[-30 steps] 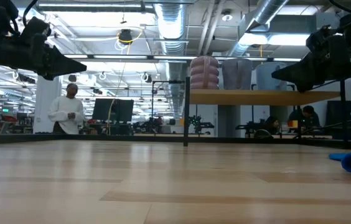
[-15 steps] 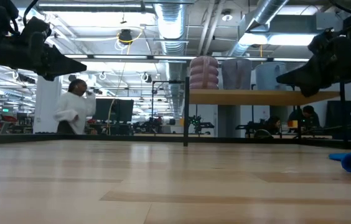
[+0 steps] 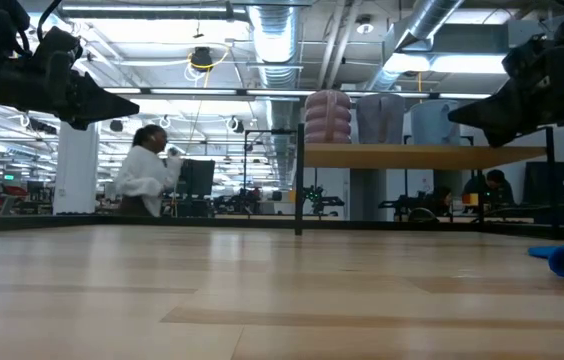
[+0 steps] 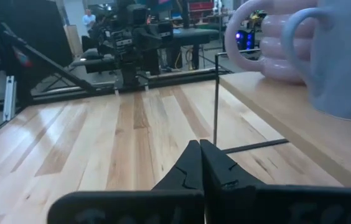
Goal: Stack small to large cups/mugs on shelf
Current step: Return to Home Position
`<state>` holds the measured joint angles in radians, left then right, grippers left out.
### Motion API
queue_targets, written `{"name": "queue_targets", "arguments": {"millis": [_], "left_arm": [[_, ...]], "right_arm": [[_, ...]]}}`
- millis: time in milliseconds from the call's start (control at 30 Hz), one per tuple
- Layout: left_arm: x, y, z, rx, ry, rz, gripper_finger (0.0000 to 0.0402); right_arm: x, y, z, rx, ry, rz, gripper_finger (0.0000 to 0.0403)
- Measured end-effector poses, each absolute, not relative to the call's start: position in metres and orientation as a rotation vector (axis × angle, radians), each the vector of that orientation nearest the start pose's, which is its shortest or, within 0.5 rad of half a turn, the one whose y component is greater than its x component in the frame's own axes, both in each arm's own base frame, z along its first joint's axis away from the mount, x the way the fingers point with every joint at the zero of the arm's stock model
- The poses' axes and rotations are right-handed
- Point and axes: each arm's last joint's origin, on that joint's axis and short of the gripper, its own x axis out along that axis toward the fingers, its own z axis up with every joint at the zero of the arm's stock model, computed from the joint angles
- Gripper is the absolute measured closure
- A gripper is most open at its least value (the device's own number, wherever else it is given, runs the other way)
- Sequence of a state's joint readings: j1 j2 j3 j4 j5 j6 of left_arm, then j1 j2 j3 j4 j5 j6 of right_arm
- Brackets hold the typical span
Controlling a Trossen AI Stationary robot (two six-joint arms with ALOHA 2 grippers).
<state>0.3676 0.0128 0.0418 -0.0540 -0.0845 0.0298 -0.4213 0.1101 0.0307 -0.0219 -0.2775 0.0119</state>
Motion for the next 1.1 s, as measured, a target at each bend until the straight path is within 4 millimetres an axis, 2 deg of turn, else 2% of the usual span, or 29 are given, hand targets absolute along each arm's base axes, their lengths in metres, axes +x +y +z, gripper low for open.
{"name": "queue_targets", "arguments": {"millis": [833, 1100], "left_arm": [[0.0887, 0.0368, 0.1712, 0.037, 0.038, 0.451, 0.0400], [0.0933, 0.0385, 0.1652, 0.029, 0.115, 0.449, 0.0400]], "right_arm": [[0.0970, -0.0315, 0.1635, 0.041, 0.094, -0.111, 0.0395], [0.0970, -0.0316, 0.1635, 0.031, 0.094, -0.113, 0.0394]]}}
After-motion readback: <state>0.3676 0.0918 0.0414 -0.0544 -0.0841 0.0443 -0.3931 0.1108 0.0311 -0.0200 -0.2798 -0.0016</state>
